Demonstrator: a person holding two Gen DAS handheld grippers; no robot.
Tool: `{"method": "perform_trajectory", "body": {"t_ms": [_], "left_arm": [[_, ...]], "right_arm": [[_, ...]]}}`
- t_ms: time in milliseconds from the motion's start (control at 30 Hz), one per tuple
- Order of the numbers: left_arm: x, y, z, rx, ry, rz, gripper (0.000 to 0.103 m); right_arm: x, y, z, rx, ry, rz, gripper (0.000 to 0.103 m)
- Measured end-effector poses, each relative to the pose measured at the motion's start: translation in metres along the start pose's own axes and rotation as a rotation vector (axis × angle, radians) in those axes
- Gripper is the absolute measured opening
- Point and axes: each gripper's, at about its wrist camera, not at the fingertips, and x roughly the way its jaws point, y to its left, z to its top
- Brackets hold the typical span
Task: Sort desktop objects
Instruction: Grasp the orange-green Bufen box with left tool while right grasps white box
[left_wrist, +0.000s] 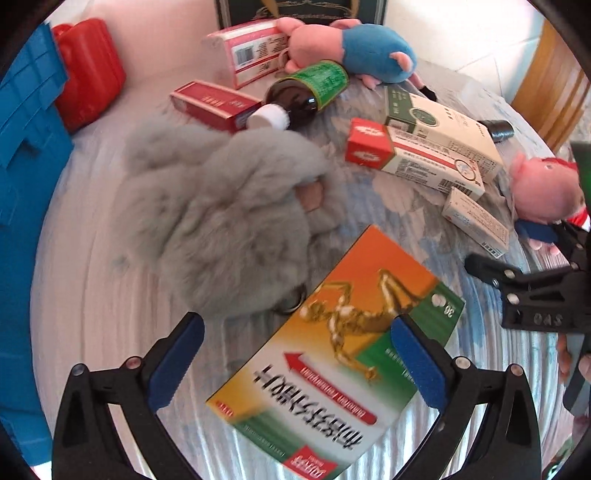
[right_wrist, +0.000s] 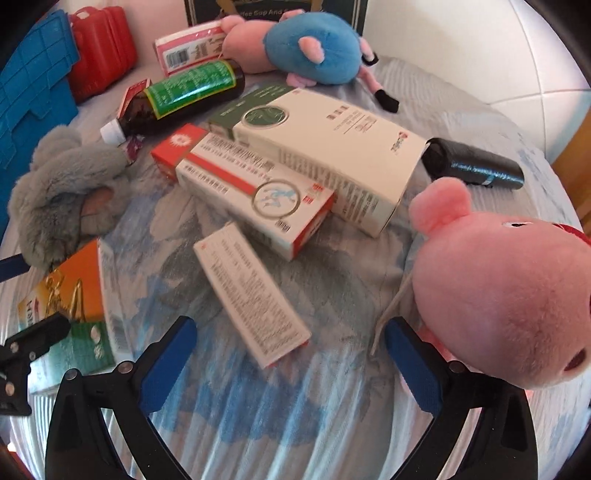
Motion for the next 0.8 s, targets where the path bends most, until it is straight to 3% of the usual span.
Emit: {"method": "perform_trajectory", "body": {"t_ms": [100,233,333,367,467,500,533,567,633,667,733,800], "left_arm": [[-0.008,-0.004,-0.006,0.029,-0.006,0.01,0.103],[-0.01,-0.026,-0.019,0.142,0.001,-0.002,0.103],[-0.008,-0.031,-0.018,0.125,-0.011,-0.025,0.103],[-0.003,-0.034,-0.016,0.125,0.003,-0.024,0.103],[0.01,-0.052,-0.012,0.194,-0.027,0.06,0.103],[0.017,-0.056,-0.009,0.202,-0.028,0.077,0.103],[0.02,-0.055,-0.003,0.172,-0.035,0.056,0.103],[0.025,-0.049,0.005,0.117,-0.01,0.025,0.103],[0.033,-0.037,0.015,0.021,0.025,-0.005,0.103],[0.035,-0.033,0.016,0.005,0.029,-0.012,0.102],[0.034,-0.03,0.014,-0.001,0.019,-0.011,0.096],[0.031,-0.027,0.009,-0.019,0.022,-0.006,0.095]], "right_arm": [[-0.007,0.008,-0.011,-0.024,0.007,0.029,0.098],[-0.022,0.017,-0.028,-0.054,-0.004,0.047,0.076],[-0.029,0.013,-0.031,-0.028,-0.001,0.095,0.057],[-0.03,0.012,-0.032,-0.017,0.0,0.115,0.055],[-0.034,0.008,-0.027,0.002,-0.027,0.121,0.059],[-0.033,0.008,-0.024,0.005,-0.04,0.109,0.068],[-0.032,0.007,-0.02,0.009,-0.048,0.11,0.083],[-0.028,0.009,-0.015,0.011,-0.056,0.109,0.09],[-0.019,0.008,-0.004,-0.007,-0.078,0.068,0.092],[-0.016,0.012,0.0,-0.033,-0.077,0.046,0.086],[-0.015,0.015,0.002,-0.038,-0.064,0.069,0.038],[-0.015,0.022,-0.004,-0.061,-0.051,0.081,0.038]]}}
